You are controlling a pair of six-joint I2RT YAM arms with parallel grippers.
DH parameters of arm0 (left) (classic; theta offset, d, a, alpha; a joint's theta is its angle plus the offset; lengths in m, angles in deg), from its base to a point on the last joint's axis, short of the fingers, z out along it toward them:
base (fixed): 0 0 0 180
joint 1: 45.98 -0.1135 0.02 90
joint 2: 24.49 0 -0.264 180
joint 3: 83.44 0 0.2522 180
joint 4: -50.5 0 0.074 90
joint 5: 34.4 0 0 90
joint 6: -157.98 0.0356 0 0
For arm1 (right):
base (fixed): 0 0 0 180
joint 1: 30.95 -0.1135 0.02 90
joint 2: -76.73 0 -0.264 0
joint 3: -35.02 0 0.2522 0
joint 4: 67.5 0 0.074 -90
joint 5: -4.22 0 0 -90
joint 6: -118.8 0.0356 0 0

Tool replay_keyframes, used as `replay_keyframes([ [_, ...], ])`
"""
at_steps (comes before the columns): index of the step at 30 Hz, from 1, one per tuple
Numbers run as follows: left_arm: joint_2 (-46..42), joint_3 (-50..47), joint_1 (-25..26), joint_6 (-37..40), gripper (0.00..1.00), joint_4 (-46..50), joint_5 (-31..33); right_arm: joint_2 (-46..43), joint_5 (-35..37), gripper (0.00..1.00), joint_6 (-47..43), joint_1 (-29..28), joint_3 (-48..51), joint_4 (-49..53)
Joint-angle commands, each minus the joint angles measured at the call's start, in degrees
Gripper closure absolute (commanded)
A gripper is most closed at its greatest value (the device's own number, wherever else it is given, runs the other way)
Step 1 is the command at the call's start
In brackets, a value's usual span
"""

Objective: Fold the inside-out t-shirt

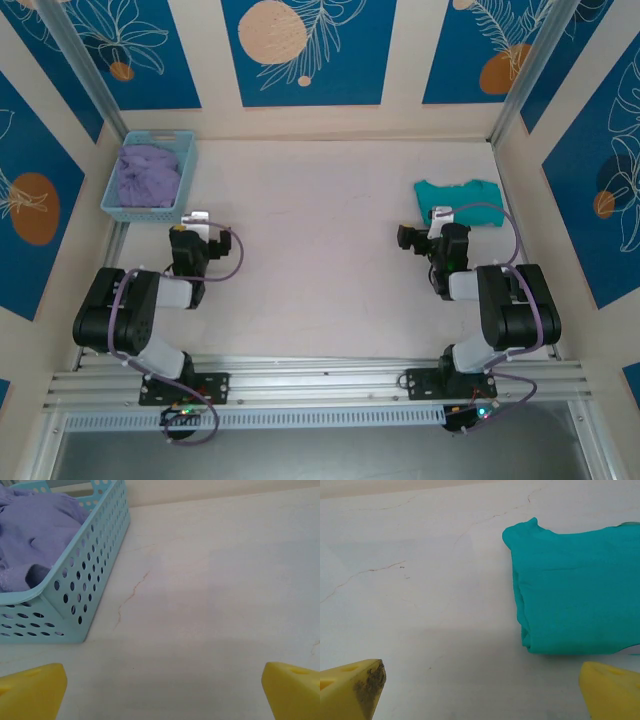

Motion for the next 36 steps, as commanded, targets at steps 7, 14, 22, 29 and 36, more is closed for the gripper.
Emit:
replay_keyframes([
  [7, 0.3, -0.3, -0.7, -0.6, 0.00, -1.6, -1.0, -0.3, 0.0, 0.01, -0.1, -0.1, -1.1, -1.7],
  [14, 0.3, -0.3, -0.6, -0.6, 0.00, -1.6, -1.0, -0.3, 0.0, 0.01, 0.0, -0.1, -1.1, -1.8],
  [22, 0.3, -0.3, -0.7, -0.6, 0.00, -1.4, -1.0, -0.3, -0.2, 0.01, 0.0, 0.0, -1.1, -1.7],
  [29, -12.7, -1.3, -0.6, -1.7, 0.00, 7.4, 2.1, -8.8, 3.8, 0.01, 0.0, -1.5, -2.6, 7.7],
  [36, -30.7, 3.9, -0.6, -16.2, 0.00, 29.4, -8.0, -26.0, 5.2, 0.01, 17.3, 2.5, -7.9, 31.9],
])
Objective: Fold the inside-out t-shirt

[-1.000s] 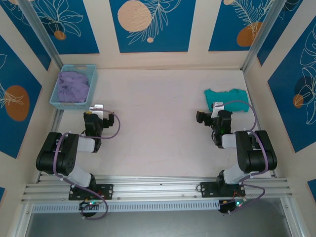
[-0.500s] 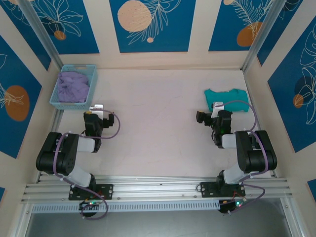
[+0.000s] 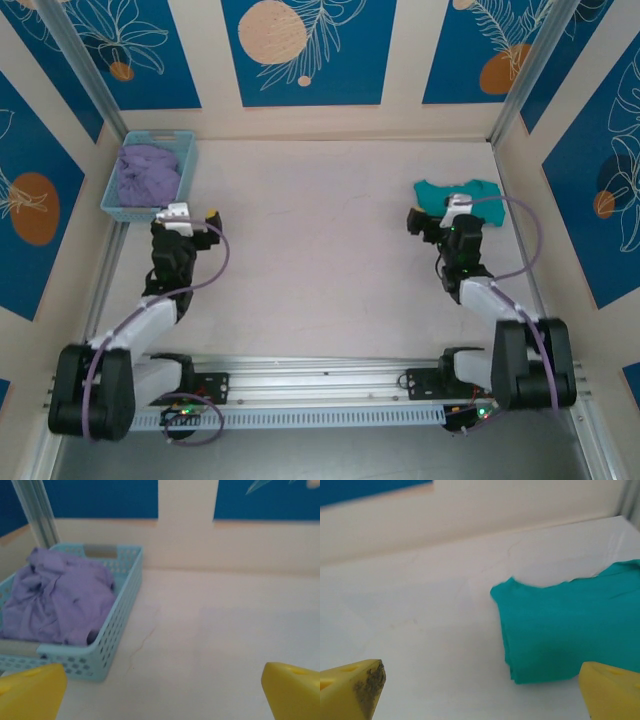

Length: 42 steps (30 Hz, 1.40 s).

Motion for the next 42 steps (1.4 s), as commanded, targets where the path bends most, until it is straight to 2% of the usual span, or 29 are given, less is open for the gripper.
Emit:
replay_keyframes([
  [1, -3.5, 3.8, -0.5, -10.2, 0.00, 13.3, -8.7, -6.2, -0.8, 0.01, 10.9, 1.8, -4.4, 15.2],
  [3, -3.0, 7.9, -0.5, -14.6, 0.00, 19.9, -11.5, -8.1, -7.3, 0.01, 12.6, -0.1, -6.2, 18.3],
  [5, 0.2, 14.1, -0.6, -15.8, 0.00, 28.6, -13.4, -7.0, -11.0, 0.01, 11.9, -5.2, -8.5, 20.3],
  [7, 4.6, 20.9, -0.7, -14.9, 0.00, 36.3, -11.2, -3.9, -10.1, 0.01, 9.8, -11.4, -12.8, 25.6],
  [9, 8.2, 24.8, -2.2, -14.0, 0.00, 38.3, -5.1, -0.1, -7.9, 0.02, 7.6, -17.1, -17.2, 30.6],
  [12, 12.4, 27.4, -9.9, -17.1, 0.00, 36.0, -5.7, 3.7, -5.8, 0.02, 5.9, -21.9, -20.1, 32.2],
  [15, 20.5, 34.1, -15.4, -17.8, 0.00, 37.7, -5.6, 6.0, -5.1, 0.02, 5.7, -23.8, -21.0, 31.5],
  [20, 37.4, 50.0, -19.3, -16.2, 0.00, 44.3, -3.3, 9.1, -6.4, 0.01, 6.3, -24.2, -22.0, 30.9],
  [28, 61.2, 76.6, -20.9, -11.3, 0.00, 57.3, -4.2, 10.8, -6.7, 0.00, 6.2, -24.5, -21.9, 31.1],
  [31, 68.1, 84.9, -20.9, -9.6, 0.04, 59.6, -4.4, 11.5, -6.7, 0.00, 6.2, -24.3, -22.2, 31.1],
  [33, 72.9, 90.7, -21.2, -8.8, 0.14, 62.3, -5.4, 12.3, -7.3, 0.00, 6.3, -24.1, -22.5, 31.0],
  [37, 79.2, 102.5, -21.6, -8.7, 0.48, 68.9, -9.5, 13.3, -8.0, 0.00, 6.9, -24.4, -23.4, 32.0],
  [40, 74.8, 102.6, -21.5, -9.1, 0.73, 67.3, -11.4, 12.9, -8.0, 0.00, 7.3, -24.5, -23.4, 32.8],
  [42, 68.8, 101.5, -21.5, -9.6, 0.85, 65.5, -12.2, 12.4, -7.9, 0.00, 7.4, -24.6, -23.4, 33.6],
])
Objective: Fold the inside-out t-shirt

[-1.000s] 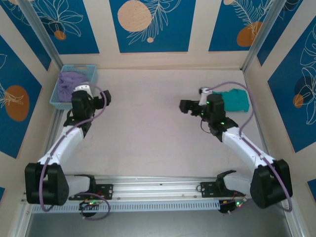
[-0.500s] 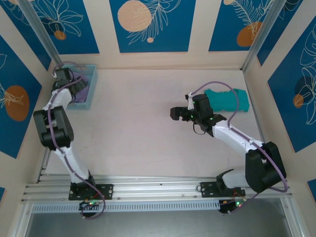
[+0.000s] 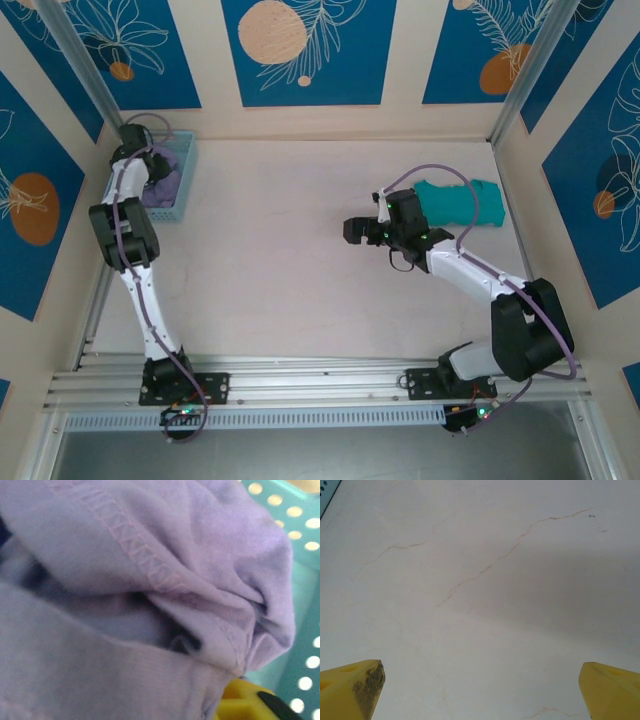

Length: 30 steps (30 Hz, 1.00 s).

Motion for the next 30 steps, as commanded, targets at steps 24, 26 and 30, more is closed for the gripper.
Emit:
replay_keyframes([
  [24, -68.3, -47.9, 40.6, -3.4, 0.98, -27.8, 12.4, -13.3, 2.0, 0.01, -9.5, 5.3, -11.7, 22.7],
  [26, -67.5, -56.3, 46.4, -6.7, 0.97, -32.1, 16.0, -14.1, 1.6, 0.01, -9.1, 6.6, -11.2, 24.2],
  [30, -53.7, -59.6, 54.8, -14.8, 0.53, -35.7, 11.0, -14.0, -1.2, 0.01, -6.6, 8.2, -8.7, 23.9],
])
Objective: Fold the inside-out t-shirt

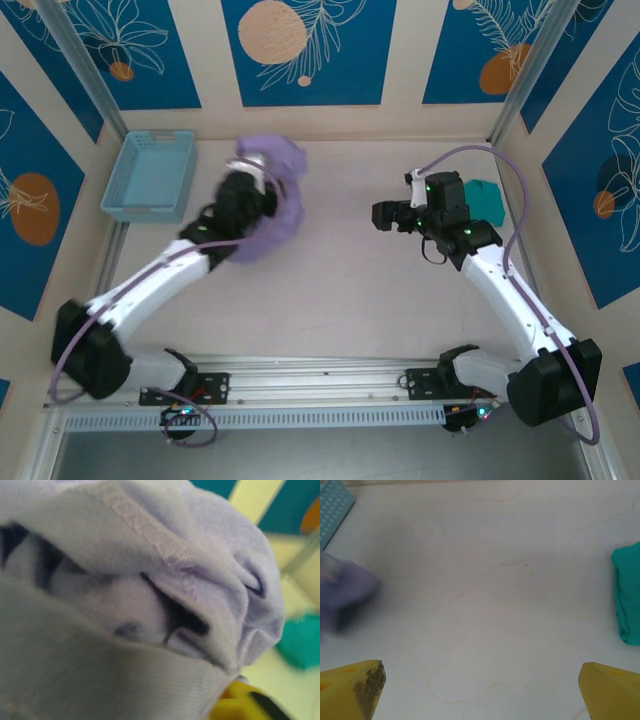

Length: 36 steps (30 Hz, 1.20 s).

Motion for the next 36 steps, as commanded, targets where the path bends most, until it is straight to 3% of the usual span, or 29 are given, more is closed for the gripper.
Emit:
replay_keyframes([
  [1, 10.4, 4.5, 4.7, -6.4, 0.41, -4.6, -4.8, 0.4, -2.8, 0.01, 2.1, 0.8, 2.3, 2.4],
  [4, 15.9, 10.1, 4.8, -3.2, 0.29, 4.7, -9.0, 1.3, -4.0, 0.00, 5.2, 0.5, 4.0, 1.8],
  [7, 11.4, 3.9, 2.7, 0.3, 0.22, 5.8, -9.0, 1.2, -5.5, 0.03, 8.8, -1.9, 8.0, -1.6],
  [11, 4.7, -6.4, -3.1, -0.2, 0.22, 7.9, -10.8, 5.7, -9.3, 0.12, 15.8, -8.6, 13.0, -9.8],
  [14, 1.6, -13.6, -8.4, -2.7, 0.23, 6.1, -13.7, 12.0, -8.3, 0.16, 20.3, -15.8, 13.7, -14.5],
  [21, 9.1, -16.7, -10.9, -3.4, 0.27, 2.3, -17.1, 23.0, -4.3, 0.20, 29.3, -24.1, 13.8, -26.1],
  [24, 13.6, -16.3, -12.0, -3.7, 0.41, -1.1, -18.5, 27.7, -3.6, 0.32, 30.3, -26.1, 12.8, -30.8],
  [27, 15.4, -15.8, -12.5, -4.2, 0.65, -4.9, -20.8, 30.3, -1.6, 0.63, 29.0, -26.0, 10.5, -30.3],
  [29, 15.2, -15.4, -12.6, -4.2, 0.87, -6.4, -21.5, 29.1, -0.4, 0.84, 26.7, -25.0, 10.0, -29.7],
  [31, 12.9, -15.2, -12.8, -3.8, 0.98, -6.6, -22.3, 25.8, -0.1, 0.99, 24.0, -23.5, 9.8, -28.2],
  [36, 0.4, -14.8, -12.8, -3.8, 1.00, -5.5, -25.6, 12.2, -2.6, 1.00, 12.9, -19.0, 6.7, -18.6],
])
